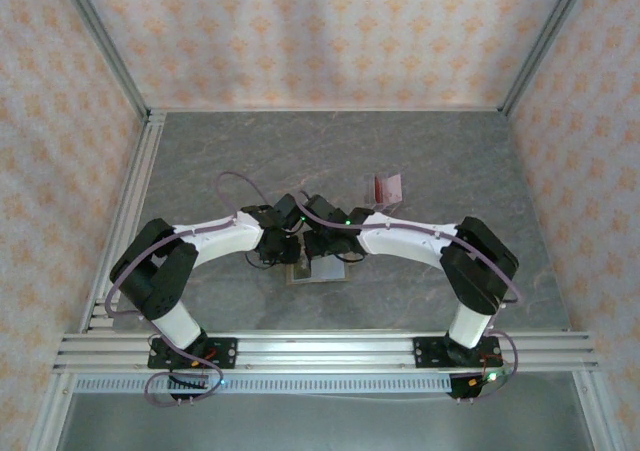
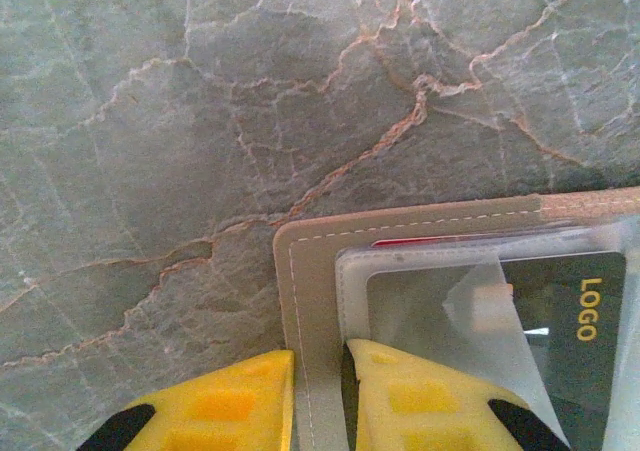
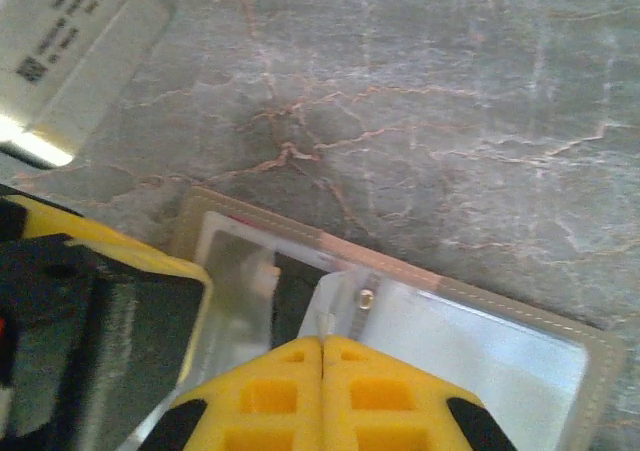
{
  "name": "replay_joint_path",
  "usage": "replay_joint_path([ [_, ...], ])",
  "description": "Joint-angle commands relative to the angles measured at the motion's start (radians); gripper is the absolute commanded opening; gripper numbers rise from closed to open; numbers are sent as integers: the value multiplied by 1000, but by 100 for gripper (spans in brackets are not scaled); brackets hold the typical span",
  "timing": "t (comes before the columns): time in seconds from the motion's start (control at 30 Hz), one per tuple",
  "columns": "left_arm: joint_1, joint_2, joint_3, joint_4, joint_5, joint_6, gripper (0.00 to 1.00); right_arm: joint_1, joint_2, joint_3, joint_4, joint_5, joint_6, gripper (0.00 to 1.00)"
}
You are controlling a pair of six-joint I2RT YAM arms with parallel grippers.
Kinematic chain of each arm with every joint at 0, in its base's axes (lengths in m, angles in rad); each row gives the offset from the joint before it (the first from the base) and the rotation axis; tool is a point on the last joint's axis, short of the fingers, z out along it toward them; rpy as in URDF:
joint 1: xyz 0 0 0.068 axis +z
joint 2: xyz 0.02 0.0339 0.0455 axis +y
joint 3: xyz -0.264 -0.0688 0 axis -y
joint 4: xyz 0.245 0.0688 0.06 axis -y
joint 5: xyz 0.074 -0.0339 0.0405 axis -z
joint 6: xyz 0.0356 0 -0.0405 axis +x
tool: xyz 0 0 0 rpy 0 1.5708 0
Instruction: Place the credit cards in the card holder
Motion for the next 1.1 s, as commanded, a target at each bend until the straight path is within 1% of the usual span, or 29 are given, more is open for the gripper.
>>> replay_joint_path([
  [0.0,-10,36,-54,35,60,-50,21,7,26,27,44,-80,30,0],
  [0.23,-7,-7,-59,-2,22,-76,22,-9,58,11,134,-181,88,3],
  [0.4,13,-63,-63,-82,-57,-103,22,-20,70,-8,176,-221,112,11],
  [0.47,21,-96,-75,-83,-63,-106,26,-28,75,-13,193,-231,123,13],
  [0.7,42,-161,-56,-134,-57,-91,30,-42,112,-4,248,-274,149,14],
  [0.8,60,-189,-49,-177,-83,-97,30,-42,131,1,275,-297,164,16],
  [0.9,90,-220,-49,-227,-118,-106,30,-42,140,2,306,-320,183,21],
  [1.07,157,-301,-77,-246,-127,-106,36,-42,157,19,337,-370,192,30],
])
